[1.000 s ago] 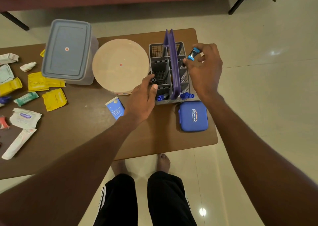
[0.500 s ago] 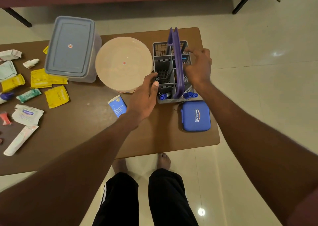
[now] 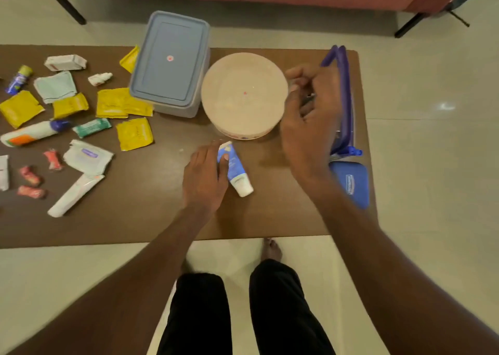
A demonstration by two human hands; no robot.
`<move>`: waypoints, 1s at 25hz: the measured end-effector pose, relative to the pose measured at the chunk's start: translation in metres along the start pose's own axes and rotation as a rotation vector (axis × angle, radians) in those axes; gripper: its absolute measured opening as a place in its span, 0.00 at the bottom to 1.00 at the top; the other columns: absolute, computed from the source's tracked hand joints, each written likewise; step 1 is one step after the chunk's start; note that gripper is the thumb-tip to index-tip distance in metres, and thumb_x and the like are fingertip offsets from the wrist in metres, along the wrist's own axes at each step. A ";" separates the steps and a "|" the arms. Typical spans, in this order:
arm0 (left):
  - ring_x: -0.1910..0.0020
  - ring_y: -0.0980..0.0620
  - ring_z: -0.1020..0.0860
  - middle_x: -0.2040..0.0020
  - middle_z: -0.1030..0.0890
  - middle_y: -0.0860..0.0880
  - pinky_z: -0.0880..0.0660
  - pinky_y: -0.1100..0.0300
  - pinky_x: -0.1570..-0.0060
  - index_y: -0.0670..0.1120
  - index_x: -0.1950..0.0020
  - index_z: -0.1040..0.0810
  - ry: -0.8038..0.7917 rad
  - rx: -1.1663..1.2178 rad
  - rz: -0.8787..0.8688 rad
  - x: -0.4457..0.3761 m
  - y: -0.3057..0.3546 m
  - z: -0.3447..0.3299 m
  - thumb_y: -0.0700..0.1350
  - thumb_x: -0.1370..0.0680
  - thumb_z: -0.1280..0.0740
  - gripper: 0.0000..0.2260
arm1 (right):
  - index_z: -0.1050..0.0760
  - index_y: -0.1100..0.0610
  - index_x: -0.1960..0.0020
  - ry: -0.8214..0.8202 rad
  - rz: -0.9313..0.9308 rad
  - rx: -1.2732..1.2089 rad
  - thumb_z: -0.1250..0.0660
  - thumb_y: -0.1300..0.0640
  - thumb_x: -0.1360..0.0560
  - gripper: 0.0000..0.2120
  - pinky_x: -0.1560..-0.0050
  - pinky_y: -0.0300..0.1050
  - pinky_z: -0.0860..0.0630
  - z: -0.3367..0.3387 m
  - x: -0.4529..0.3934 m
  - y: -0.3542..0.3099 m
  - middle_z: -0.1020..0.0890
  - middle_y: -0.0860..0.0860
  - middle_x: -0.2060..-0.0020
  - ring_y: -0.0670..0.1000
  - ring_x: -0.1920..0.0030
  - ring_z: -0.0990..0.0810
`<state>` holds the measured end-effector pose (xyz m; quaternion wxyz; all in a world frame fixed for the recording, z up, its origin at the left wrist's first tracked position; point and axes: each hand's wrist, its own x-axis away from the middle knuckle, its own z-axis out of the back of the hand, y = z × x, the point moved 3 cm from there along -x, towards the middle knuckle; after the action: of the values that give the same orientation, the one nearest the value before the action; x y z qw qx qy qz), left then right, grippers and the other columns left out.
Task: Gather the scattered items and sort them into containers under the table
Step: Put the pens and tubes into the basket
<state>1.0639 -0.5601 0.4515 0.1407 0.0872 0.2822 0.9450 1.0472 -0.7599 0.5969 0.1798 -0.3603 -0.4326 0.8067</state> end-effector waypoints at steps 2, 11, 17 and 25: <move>0.33 0.45 0.27 0.32 0.24 0.48 0.27 0.47 0.38 0.48 0.28 0.27 -0.004 -0.083 0.033 0.003 -0.037 0.019 0.52 0.16 0.43 0.18 | 0.21 0.58 0.47 -0.211 -0.057 -0.009 0.37 0.68 0.22 0.10 0.54 0.40 0.28 -0.054 0.029 -0.013 0.20 0.51 0.50 0.51 0.53 0.22; 0.33 0.42 0.28 0.31 0.26 0.45 0.28 0.45 0.36 0.46 0.29 0.28 0.027 -0.239 0.241 0.022 -0.226 0.129 0.50 0.17 0.41 0.18 | 0.21 0.49 0.49 -0.755 -0.329 0.052 0.37 0.60 0.22 0.09 0.53 0.51 0.23 -0.276 0.140 -0.026 0.19 0.44 0.54 0.46 0.58 0.24; 0.32 0.44 0.28 0.31 0.26 0.46 0.28 0.46 0.35 0.47 0.30 0.28 0.097 -0.203 0.362 -0.003 -0.322 0.191 0.50 0.16 0.41 0.16 | 0.20 0.51 0.47 -0.758 -0.314 0.200 0.37 0.60 0.21 0.08 0.50 0.52 0.22 -0.389 0.150 -0.058 0.17 0.49 0.50 0.51 0.50 0.19; 0.38 0.41 0.25 0.33 0.26 0.43 0.26 0.44 0.39 0.44 0.32 0.26 0.184 -0.163 0.346 -0.095 -0.408 0.250 0.48 0.18 0.39 0.16 | 0.21 0.50 0.41 -0.830 -0.048 0.308 0.32 0.60 0.23 0.12 0.45 0.52 0.23 -0.519 0.132 -0.089 0.21 0.50 0.40 0.55 0.40 0.22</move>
<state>1.3029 -0.1359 0.4224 -0.0435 0.0362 0.1975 0.9787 1.3386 -0.3361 0.4241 0.0613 0.0354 -0.3512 0.9336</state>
